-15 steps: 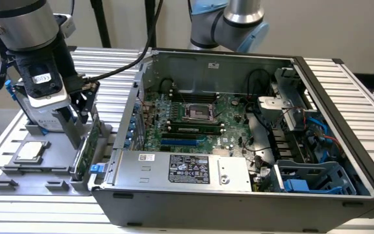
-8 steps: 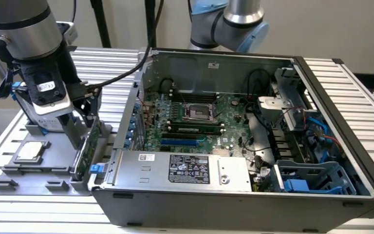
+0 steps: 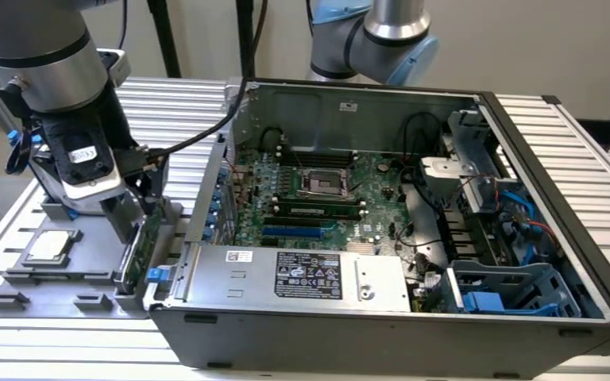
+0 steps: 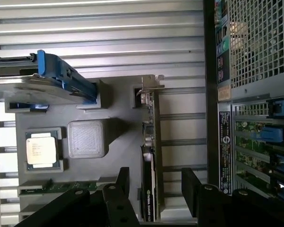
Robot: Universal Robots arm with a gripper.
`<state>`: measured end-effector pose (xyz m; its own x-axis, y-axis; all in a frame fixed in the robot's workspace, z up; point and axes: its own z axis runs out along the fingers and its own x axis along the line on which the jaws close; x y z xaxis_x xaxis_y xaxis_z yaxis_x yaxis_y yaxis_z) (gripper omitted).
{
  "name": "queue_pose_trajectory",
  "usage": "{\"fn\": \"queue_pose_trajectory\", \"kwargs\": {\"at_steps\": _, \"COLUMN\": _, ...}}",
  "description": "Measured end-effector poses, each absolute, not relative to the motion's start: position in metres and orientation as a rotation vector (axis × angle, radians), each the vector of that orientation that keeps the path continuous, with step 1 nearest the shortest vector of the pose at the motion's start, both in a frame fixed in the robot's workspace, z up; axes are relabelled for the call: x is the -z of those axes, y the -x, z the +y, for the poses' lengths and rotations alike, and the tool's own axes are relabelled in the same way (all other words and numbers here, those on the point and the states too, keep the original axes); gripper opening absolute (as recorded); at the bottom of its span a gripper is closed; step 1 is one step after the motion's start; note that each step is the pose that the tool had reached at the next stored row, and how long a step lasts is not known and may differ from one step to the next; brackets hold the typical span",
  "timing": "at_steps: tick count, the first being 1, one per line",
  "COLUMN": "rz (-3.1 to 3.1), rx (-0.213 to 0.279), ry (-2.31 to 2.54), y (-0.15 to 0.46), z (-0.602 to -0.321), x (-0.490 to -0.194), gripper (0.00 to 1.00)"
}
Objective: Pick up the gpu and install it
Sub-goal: 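Pick up the gpu and move the gpu toward the slot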
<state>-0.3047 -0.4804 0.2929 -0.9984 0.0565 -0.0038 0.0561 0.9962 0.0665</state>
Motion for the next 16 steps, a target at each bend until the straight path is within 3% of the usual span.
{"fn": "queue_pose_trajectory", "kwargs": {"at_steps": 16, "rz": 3.131, "rx": -0.087, "ry": -0.118, "y": 0.308, "z": -0.481, "x": -0.264, "gripper": 0.56}}
